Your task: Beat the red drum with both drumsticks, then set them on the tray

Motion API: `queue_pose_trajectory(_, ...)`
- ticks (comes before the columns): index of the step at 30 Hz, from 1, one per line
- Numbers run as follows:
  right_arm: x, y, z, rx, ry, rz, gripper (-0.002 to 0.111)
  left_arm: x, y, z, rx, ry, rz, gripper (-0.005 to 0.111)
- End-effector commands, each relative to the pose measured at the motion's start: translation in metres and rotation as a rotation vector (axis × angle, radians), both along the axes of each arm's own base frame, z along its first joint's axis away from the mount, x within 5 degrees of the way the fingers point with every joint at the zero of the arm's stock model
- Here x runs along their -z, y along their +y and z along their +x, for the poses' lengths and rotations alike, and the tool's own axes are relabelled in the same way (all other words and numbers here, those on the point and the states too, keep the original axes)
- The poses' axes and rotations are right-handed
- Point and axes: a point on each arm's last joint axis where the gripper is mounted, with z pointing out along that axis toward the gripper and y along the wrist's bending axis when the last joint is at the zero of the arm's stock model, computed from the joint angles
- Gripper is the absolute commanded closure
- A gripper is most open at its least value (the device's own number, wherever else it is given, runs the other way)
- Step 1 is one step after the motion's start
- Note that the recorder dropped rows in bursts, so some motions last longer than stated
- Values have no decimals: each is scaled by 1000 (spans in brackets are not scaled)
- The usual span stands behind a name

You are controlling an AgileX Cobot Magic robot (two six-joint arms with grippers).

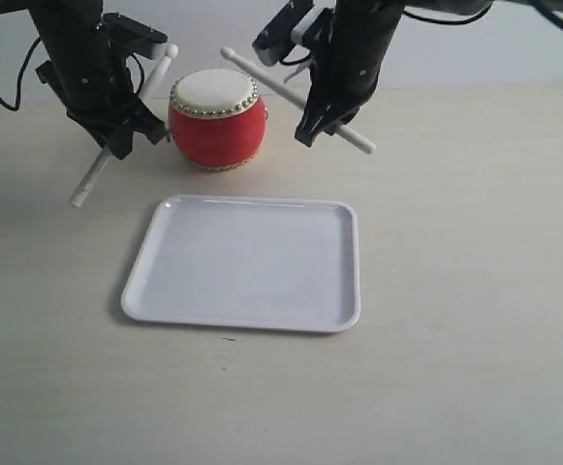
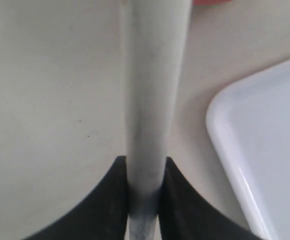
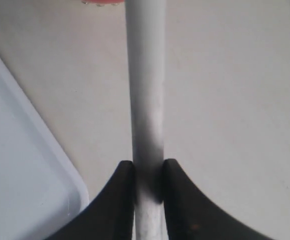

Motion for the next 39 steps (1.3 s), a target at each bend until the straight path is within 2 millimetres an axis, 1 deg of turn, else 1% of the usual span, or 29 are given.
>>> queue_pose_trajectory(1, 32, 1, 12, -76, -40, -63, 108, -5, -8, -7, 12, 18, -4, 107)
queue_pose_trajectory(3, 37, 0, 15, -64, -53, -88, 108, -6, -13, -8, 29, 12, -5, 107)
queue_pose_trajectory(4, 37, -1, 16, -54, -61, -97, 108, -6, -15, -8, 36, 7, -6, 107)
queue_pose_trajectory(6, 29, -4, 16, -24, -81, -105, 108, -6, -17, -7, 42, -11, -13, 107)
queue_pose_trajectory(8, 14, -5, 15, 18, -106, -80, 108, -7, -19, -5, 48, -41, -23, 107)
queue_pose_trajectory(10, -8, -8, 10, 77, -122, -39, 108, -6, -20, -1, 52, -71, -30, 107)
queue_pose_trajectory(12, -30, -10, 2, 127, -117, 0, 108, 0, -20, 2, 62, -89, -11, 107)
queue_pose_trajectory(16, -54, -11, -12, 152, -64, 60, 108, 26, -16, 6, 81, -37, 70, 107)
queue_pose_trajectory(18, -55, -8, -15, 127, -39, 90, 108, 44, -15, 5, 130, 27, 112, 107)
queue_pose_trajectory(20, -55, -6, -16, 100, -28, 102, 108, 57, -14, 6, 192, 59, 146, 107)
queue_pose_trajectory(22, -53, -4, -16, 75, -15, 110, 108, 58, -13, 6, 197, 58, 161, 107)
queue_pose_trajectory(23, -51, -4, -16, 65, -11, 106, 108, 53, -13, 6, 180, 50, 167, 107)
queue_pose_trajectory(25, -46, -3, -15, 50, -4, 94, 108, 39, -11, 9, 106, 13, 169, 107)
queue_pose_trajectory(27, -38, -2, -12, 40, 4, 80, 108, 21, -11, 10, 14, -35, 139, 107)
queue_pose_trajectory(29, -25, -1, -9, -5, 12, 52, 108, 4, -11, 7, -20, -63, 110, 107)
queue_pose_trajectory(30, -18, 0, -7, -35, 16, 37, 108, 0, -11, 5, -28, -63, 103, 107)
queue_pose_trajectory(34, 9, 5, 2, -96, 6, 14, 108, -10, -10, 0, -43, -66, 88, 107)
queue_pose_trajectory(36, 23, 5, 7, -111, -7, -14, 108, -10, -10, 0, -42, -64, 89, 107)
queue_pose_trajectory(39, 38, 0, 13, -121, -31, -109, 108, -9, -10, 0, -40, -63, 89, 107)
